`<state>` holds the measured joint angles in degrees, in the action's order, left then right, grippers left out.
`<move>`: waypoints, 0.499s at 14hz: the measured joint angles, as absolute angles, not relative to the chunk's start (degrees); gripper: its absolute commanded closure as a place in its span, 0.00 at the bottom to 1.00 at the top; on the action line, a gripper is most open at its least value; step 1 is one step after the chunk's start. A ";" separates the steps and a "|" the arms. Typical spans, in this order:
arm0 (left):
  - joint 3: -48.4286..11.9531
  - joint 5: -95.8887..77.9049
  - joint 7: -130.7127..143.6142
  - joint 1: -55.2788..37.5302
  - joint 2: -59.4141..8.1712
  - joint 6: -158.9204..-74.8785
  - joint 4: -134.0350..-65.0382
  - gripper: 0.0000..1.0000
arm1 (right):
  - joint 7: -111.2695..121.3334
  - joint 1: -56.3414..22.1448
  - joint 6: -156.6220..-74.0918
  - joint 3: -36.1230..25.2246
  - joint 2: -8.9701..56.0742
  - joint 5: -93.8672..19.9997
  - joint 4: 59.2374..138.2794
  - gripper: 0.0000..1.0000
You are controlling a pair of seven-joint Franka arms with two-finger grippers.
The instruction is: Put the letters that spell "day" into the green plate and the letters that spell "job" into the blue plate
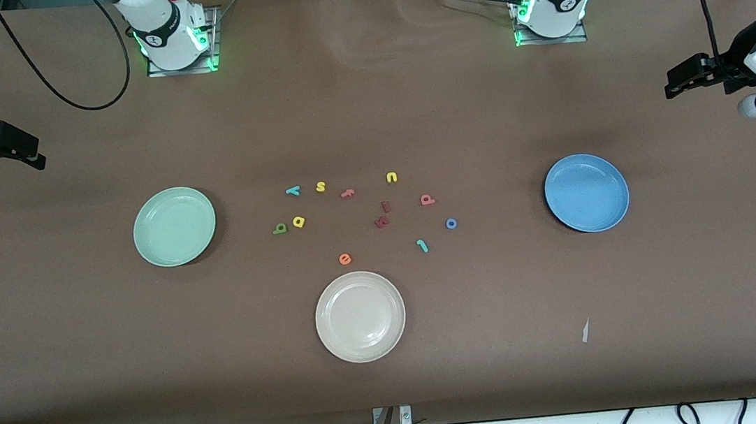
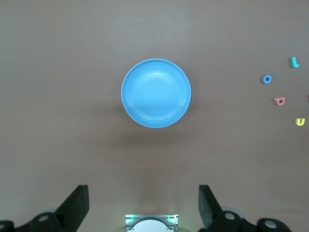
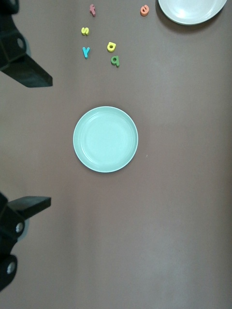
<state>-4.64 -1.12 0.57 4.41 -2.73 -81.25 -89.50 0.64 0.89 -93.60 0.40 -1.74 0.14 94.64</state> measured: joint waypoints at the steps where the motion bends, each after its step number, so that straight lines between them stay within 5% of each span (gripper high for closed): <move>1: -4.64 -1.12 0.57 4.41 -2.75 -81.25 -89.50 0.00 | 0.64 0.89 -93.60 0.42 -1.74 0.14 94.63 0.00; 7: -4.72 -1.12 0.57 4.41 -2.93 -81.25 -89.79 0.00 | 0.64 0.89 -93.59 0.44 -1.73 0.14 94.64 0.00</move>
<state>-4.72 -1.12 0.57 4.41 -2.93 -81.25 -89.79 0.64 0.89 -93.59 0.44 -1.73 0.14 94.64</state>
